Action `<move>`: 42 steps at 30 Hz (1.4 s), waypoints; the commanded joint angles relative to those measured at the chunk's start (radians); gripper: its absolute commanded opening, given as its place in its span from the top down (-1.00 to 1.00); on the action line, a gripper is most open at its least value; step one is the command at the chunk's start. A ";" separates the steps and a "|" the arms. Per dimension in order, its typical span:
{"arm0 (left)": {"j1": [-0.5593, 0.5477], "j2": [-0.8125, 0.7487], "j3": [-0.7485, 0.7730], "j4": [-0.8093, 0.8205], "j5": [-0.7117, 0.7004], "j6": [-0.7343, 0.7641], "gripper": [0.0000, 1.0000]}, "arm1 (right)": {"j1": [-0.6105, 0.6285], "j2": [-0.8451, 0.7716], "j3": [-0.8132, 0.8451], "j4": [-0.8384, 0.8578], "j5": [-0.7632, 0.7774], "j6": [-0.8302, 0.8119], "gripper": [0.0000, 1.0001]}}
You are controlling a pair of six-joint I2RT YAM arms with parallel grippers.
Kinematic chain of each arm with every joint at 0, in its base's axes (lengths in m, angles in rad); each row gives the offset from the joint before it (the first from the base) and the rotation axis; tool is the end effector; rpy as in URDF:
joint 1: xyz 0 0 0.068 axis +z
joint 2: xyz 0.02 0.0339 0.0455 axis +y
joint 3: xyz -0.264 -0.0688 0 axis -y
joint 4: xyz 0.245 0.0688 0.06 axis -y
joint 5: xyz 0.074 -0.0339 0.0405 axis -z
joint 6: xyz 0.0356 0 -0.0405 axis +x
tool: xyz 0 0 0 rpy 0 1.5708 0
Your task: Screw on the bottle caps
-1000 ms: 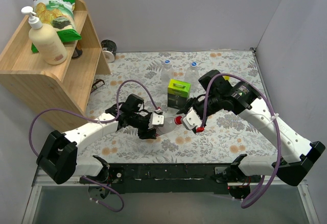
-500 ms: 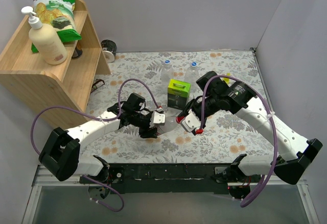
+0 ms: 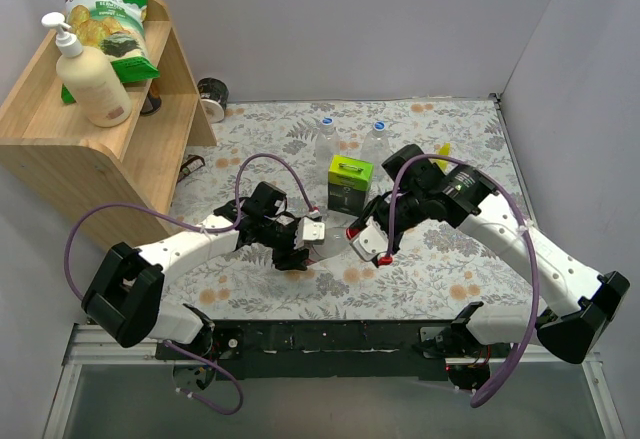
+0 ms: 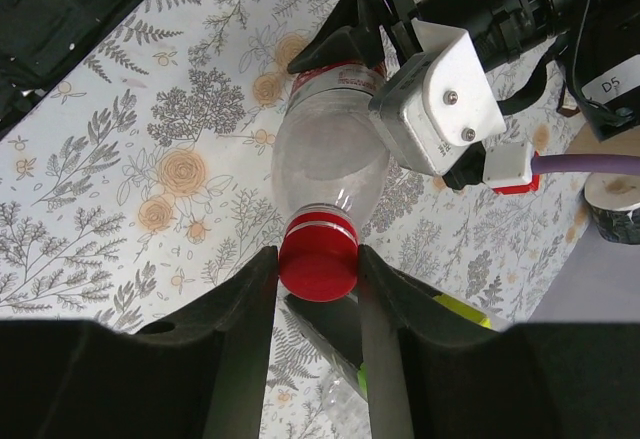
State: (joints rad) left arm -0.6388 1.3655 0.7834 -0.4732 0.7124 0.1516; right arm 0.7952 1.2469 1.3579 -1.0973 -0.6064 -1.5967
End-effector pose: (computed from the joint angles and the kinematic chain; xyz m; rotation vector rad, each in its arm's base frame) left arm 0.1897 -0.1699 0.1996 1.2377 2.3040 -1.1054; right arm 0.1464 0.1783 0.3644 -2.2685 0.6548 0.4012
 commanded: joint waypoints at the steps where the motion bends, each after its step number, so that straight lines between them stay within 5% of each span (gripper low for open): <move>1: 0.001 -0.014 0.054 0.045 0.053 0.002 1.00 | 0.007 -0.010 -0.023 0.028 0.025 0.007 0.15; 6: 0.001 -0.016 0.050 0.047 0.055 0.000 1.00 | 0.006 0.000 -0.029 0.034 0.049 0.023 0.21; 10: 0.001 -0.025 0.042 0.087 0.041 -0.046 1.00 | 0.006 0.048 0.000 0.042 0.077 0.130 0.62; 21: -0.005 -0.072 0.002 0.376 -0.200 -0.369 1.00 | -0.069 0.385 0.342 -0.053 -0.128 0.826 0.77; 27: -0.005 -0.080 -0.035 0.380 -0.287 -0.412 1.00 | -0.172 0.502 0.481 -0.052 -0.286 1.121 0.82; 35: -0.004 -0.083 -0.084 0.194 -0.163 -0.294 1.00 | -0.272 0.476 0.708 -0.029 -0.452 1.095 0.55; 39: 0.011 -0.068 -0.072 0.090 -0.053 -0.232 1.00 | -0.274 0.337 0.569 -0.121 -0.468 0.712 0.04; 42: 0.013 -0.069 -0.053 0.041 0.004 -0.156 1.00 | -0.255 0.138 0.341 -0.073 -0.334 0.487 -0.18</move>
State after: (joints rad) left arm -0.6346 1.3155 0.7067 -0.3294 0.5823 -0.1158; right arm 0.5148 1.5864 1.8755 -1.1290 -0.9916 -0.7731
